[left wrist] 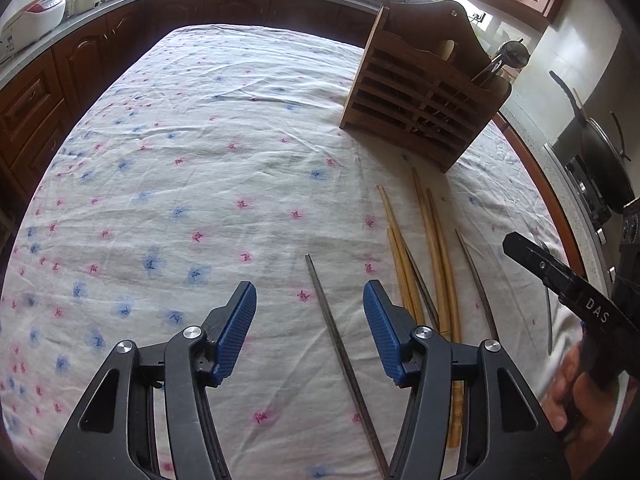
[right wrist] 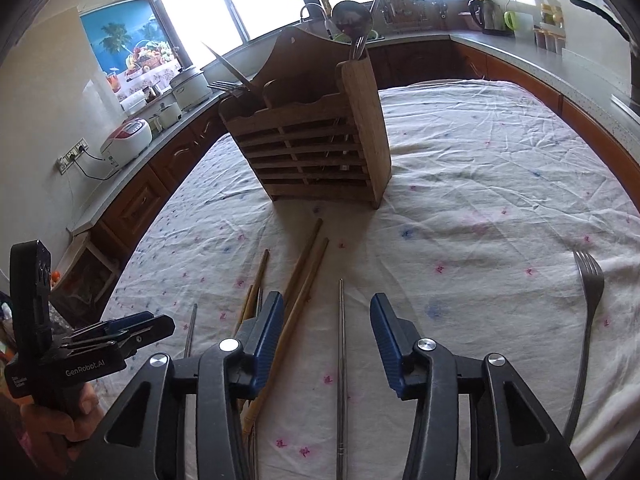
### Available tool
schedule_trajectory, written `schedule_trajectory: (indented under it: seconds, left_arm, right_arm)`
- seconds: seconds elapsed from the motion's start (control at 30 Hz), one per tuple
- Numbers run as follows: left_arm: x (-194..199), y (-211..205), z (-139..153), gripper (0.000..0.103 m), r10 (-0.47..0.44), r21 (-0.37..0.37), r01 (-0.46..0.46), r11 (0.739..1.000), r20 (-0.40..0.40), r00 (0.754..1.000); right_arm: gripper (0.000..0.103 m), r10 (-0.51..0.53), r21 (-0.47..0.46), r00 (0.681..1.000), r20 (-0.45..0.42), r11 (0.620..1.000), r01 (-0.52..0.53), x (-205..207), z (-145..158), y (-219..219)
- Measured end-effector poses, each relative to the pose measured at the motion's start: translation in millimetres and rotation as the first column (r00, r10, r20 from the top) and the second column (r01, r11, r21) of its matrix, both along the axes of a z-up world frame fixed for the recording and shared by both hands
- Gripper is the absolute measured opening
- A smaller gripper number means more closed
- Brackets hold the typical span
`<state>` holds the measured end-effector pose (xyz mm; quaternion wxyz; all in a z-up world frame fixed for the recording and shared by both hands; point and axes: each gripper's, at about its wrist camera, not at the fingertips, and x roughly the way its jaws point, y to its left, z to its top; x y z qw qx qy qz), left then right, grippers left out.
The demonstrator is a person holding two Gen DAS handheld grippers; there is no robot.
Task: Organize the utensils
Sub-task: 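Grasp a metal chopstick with the left tool while the right tool grasps a wooden chopstick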
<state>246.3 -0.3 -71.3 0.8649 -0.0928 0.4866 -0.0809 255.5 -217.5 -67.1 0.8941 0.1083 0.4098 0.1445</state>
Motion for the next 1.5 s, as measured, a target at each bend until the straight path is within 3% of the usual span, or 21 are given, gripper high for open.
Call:
schedule_trajectory:
  seconds: [0.17,0.27,0.47,0.63,0.8,0.93,1.1,1.5]
  left_arm:
    - [15,-8,-9,0.038,-0.045,0.017,0.046,0.999,-0.046,0.998]
    - [24,-12,-15,0.035,-0.064,0.025,0.066,0.997,-0.079,0.995]
    - [27,-27,-16,0.032,-0.102,0.104,0.107,0.989,-0.049,0.994]
    - [28,-28,-18,0.011,-0.094,0.14,0.097,0.985,-0.026,0.995]
    - [27,-26,-20,0.008,-0.094,0.126,0.095,0.987,-0.01,0.995]
    - [28,-19,-20,0.006,-0.082,0.07,0.083,0.994,-0.017,0.996]
    - [24,-8,-15,0.004,-0.071,-0.023,0.07,0.997,-0.031,0.997]
    - [-3,2,44,0.003,-0.057,-0.07,0.063,0.996,0.091,0.994]
  right_arm:
    - [0.033,0.029,0.006,0.999,-0.032,1.0,-0.028,25,-7,11]
    - [0.03,0.032,0.002,0.998,-0.055,0.999,-0.032,41,-12,17]
    - [0.023,0.042,-0.034,0.992,-0.119,0.998,-0.047,69,-28,28]
    - [0.02,0.064,-0.072,0.989,-0.137,0.995,-0.074,76,-35,41]
    - [0.008,0.049,-0.106,0.987,-0.153,0.992,-0.065,90,-37,43]
    - [0.006,0.057,-0.153,0.99,-0.131,0.985,-0.077,86,-38,47]
    - [0.005,0.05,-0.093,0.991,-0.125,0.994,-0.062,82,-34,40]
    - [0.004,0.083,0.006,0.997,-0.007,0.997,-0.083,39,25,30]
